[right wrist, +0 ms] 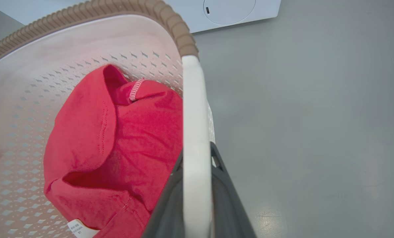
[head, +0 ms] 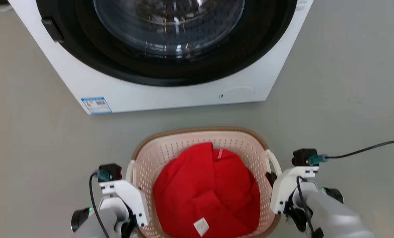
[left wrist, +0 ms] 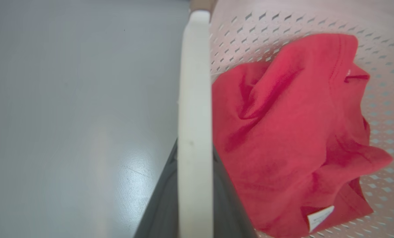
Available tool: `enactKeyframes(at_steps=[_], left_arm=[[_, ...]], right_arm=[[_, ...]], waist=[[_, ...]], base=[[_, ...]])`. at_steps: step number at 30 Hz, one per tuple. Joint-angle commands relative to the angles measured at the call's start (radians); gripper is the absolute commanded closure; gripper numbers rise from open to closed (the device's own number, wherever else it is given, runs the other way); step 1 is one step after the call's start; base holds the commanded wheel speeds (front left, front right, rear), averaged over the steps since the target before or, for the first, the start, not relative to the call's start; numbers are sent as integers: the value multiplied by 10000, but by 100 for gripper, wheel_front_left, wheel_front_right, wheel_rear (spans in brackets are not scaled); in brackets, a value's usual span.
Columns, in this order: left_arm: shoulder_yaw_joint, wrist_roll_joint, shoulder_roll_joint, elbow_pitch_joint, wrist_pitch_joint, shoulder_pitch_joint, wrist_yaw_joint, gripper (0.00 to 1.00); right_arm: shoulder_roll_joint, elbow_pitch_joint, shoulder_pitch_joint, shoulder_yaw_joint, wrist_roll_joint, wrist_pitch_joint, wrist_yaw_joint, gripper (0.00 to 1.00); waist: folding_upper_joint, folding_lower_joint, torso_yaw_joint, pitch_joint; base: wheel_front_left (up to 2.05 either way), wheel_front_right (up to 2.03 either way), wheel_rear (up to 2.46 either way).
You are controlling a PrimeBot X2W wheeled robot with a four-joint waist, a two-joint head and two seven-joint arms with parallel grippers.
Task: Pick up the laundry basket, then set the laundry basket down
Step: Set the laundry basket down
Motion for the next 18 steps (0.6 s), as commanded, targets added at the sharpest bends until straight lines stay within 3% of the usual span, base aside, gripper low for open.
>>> enactKeyframes(at_steps=[1, 18], left_arm=[[167, 82, 152, -225, -134, -529, -130, 100], [15, 358, 404, -46, -583, -2342, -74, 100]], right_arm=[[207, -258, -221, 80, 43, -294, 88, 100], [172, -322, -1809, 117, -8, -968, 88, 100]], waist=[[0, 0, 38, 352], [0, 0, 117, 2609]], base=[[0, 0, 0], [0, 0, 0]])
